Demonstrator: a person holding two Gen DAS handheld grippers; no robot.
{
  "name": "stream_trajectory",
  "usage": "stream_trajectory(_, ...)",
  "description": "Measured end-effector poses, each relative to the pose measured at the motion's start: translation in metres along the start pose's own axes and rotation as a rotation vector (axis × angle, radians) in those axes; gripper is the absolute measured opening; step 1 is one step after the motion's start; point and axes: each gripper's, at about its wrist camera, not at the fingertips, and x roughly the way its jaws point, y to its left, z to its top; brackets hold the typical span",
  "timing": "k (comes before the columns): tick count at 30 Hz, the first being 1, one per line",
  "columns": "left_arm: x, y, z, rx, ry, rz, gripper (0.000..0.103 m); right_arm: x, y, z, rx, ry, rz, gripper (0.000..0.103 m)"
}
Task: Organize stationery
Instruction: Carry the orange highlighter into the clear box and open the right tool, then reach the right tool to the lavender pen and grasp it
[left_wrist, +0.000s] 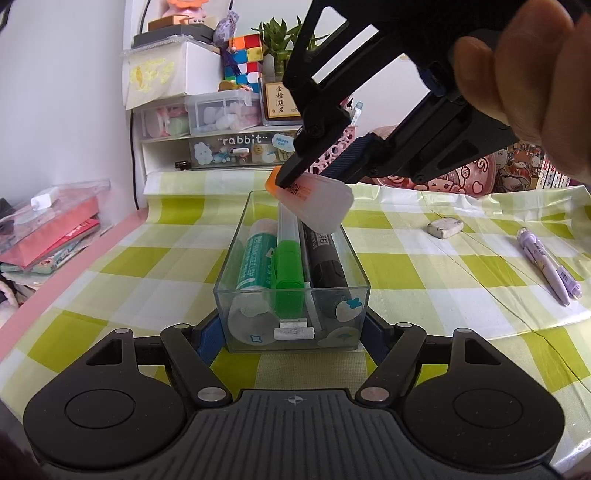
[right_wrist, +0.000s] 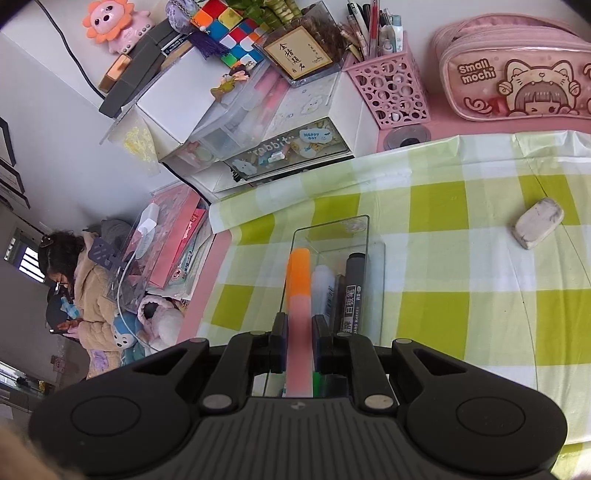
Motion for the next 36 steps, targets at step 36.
stream_trajectory(36, 0.000, -0.001, -0.001, -0.001, 0.000, 0.002, 0.072, -0.087, -0.107, -0.002, 0.042, -0.269, -0.249, 0.013)
